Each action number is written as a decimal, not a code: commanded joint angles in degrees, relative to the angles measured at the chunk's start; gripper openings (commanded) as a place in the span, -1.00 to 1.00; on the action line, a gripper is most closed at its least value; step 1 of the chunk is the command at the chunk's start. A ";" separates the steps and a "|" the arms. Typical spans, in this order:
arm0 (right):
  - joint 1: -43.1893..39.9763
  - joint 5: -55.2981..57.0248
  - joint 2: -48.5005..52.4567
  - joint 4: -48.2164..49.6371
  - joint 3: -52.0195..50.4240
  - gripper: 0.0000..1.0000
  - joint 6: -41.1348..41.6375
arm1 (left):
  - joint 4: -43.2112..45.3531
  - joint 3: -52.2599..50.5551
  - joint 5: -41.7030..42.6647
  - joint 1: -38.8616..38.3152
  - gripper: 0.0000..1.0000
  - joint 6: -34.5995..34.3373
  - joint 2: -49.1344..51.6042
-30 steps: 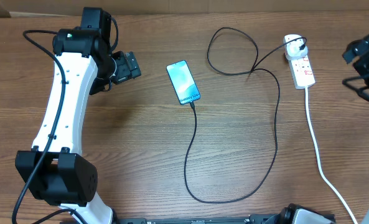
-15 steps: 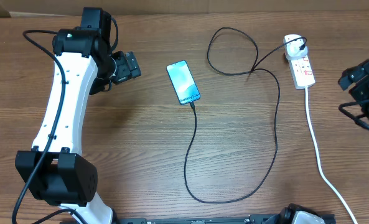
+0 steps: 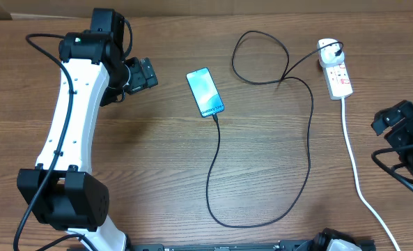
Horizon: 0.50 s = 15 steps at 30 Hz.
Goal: Plug charger to phone and switch on socket
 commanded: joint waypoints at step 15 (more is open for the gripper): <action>-0.07 -0.07 5.73 -2.78 0.02 1.00 -0.22 | 0.09 0.44 -0.79 -0.04 1.00 0.39 -0.31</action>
